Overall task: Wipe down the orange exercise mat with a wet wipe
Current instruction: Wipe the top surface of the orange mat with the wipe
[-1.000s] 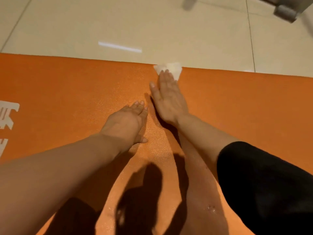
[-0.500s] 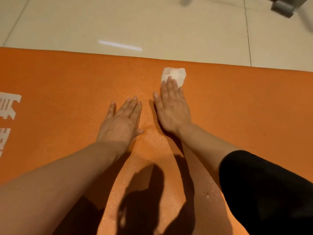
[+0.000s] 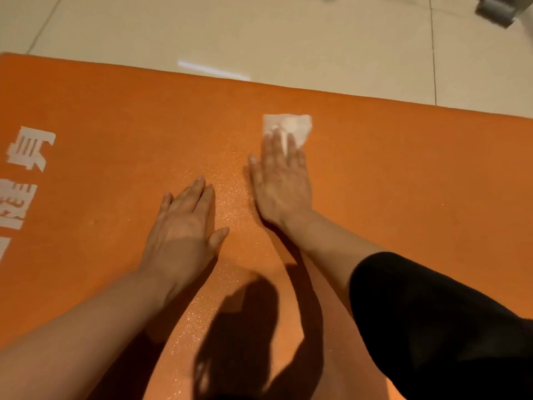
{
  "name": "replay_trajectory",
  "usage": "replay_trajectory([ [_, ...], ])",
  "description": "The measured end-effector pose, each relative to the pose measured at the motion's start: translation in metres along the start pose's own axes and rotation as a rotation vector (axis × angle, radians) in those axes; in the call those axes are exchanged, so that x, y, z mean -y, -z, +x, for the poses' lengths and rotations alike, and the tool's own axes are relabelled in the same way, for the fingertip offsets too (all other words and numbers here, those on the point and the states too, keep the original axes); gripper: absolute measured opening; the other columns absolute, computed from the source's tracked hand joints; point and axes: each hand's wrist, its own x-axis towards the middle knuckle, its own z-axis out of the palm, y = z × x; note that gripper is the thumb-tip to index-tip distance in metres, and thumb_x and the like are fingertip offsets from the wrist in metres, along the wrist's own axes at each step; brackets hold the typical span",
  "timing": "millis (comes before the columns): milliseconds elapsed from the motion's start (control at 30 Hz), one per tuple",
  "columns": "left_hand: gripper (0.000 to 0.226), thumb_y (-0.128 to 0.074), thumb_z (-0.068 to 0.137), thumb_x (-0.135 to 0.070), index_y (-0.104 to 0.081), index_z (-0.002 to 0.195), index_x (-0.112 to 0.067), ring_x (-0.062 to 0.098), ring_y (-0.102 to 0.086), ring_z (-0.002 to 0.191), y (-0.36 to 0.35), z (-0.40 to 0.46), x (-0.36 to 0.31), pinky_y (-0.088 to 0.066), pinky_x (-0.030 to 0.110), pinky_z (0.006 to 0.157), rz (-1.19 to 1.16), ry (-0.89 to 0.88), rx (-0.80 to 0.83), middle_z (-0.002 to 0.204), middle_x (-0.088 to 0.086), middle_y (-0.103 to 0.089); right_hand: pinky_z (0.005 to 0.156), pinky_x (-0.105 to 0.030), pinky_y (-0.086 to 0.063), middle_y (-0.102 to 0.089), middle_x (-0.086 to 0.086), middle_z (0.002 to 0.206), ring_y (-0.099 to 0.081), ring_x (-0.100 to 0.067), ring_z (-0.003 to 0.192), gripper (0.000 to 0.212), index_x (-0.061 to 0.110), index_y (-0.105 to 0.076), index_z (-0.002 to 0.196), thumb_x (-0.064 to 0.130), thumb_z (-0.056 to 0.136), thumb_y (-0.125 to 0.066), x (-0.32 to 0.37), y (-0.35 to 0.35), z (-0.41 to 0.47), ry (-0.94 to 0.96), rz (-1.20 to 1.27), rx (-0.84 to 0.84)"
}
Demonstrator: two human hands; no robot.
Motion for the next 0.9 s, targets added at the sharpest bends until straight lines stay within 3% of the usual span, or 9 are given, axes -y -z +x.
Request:
replay_trajectory([
  [133, 0.081, -0.056, 0.092, -0.043, -0.012, 0.154, -0.016, 0.015, -0.007, 0.148, -0.004, -0.011, 0.000, 0.004, 0.035, 0.120, -0.016, 0.026, -0.017, 0.162, 0.002, -0.007, 0.121, -0.040, 0.007, 0.012, -0.004, 0.162, 0.017, -0.021, 0.148, 0.065, 0.013, 0.002, 0.155, 0.049, 0.102, -0.006, 0.039, -0.005, -0.005, 0.297, -0.021, 0.136],
  [267, 0.079, -0.053, 0.094, -0.044, -0.012, 0.154, -0.015, 0.015, -0.006, 0.148, -0.002, -0.020, -0.002, 0.004, 0.035, 0.120, 0.009, 0.053, 0.003, 0.162, 0.001, -0.004, 0.121, -0.038, 0.007, 0.014, -0.001, 0.162, 0.016, -0.015, 0.148, 0.064, 0.015, 0.003, 0.155, 0.049, 0.102, -0.008, 0.008, 0.004, -0.022, 0.428, -0.120, 0.158],
  [333, 0.078, -0.051, 0.095, -0.043, -0.010, 0.154, -0.015, 0.015, -0.005, 0.149, 0.000, -0.025, -0.006, 0.004, 0.035, 0.119, 0.036, 0.053, 0.021, 0.162, 0.001, -0.001, 0.121, -0.037, 0.008, 0.016, 0.001, 0.161, 0.017, -0.013, 0.147, 0.064, 0.017, 0.006, 0.155, 0.050, 0.102, -0.007, -0.024, 0.009, -0.033, 0.365, -0.147, 0.135],
  [467, 0.077, -0.047, 0.097, -0.043, -0.002, 0.155, -0.017, 0.014, 0.000, 0.149, 0.001, -0.036, -0.016, 0.008, 0.035, 0.119, 0.070, 0.033, 0.065, 0.162, 0.000, 0.005, 0.120, -0.034, 0.011, 0.017, 0.001, 0.161, 0.016, -0.013, 0.148, 0.064, 0.017, 0.007, 0.155, 0.049, 0.101, -0.005, -0.079, 0.018, -0.052, 0.028, -0.111, 0.043],
  [633, 0.079, -0.048, 0.097, -0.043, -0.001, 0.154, -0.017, 0.013, 0.003, 0.149, -0.001, -0.046, -0.023, 0.010, 0.037, 0.118, 0.071, 0.036, 0.086, 0.162, 0.001, 0.005, 0.120, -0.039, 0.009, 0.016, -0.008, 0.161, 0.016, -0.022, 0.148, 0.067, 0.008, 0.004, 0.154, 0.048, 0.101, -0.003, -0.047, 0.007, -0.054, -0.243, 0.009, 0.021],
  [900, 0.078, -0.051, 0.094, -0.048, -0.013, 0.154, -0.017, 0.016, -0.006, 0.149, -0.004, -0.062, -0.018, 0.001, 0.042, 0.120, 0.026, 0.113, 0.058, 0.162, 0.003, -0.010, 0.119, -0.037, 0.014, 0.016, 0.000, 0.161, 0.021, -0.016, 0.146, 0.062, 0.016, 0.004, 0.155, 0.047, 0.103, -0.005, 0.035, -0.008, -0.079, 0.344, -0.007, 0.265],
])
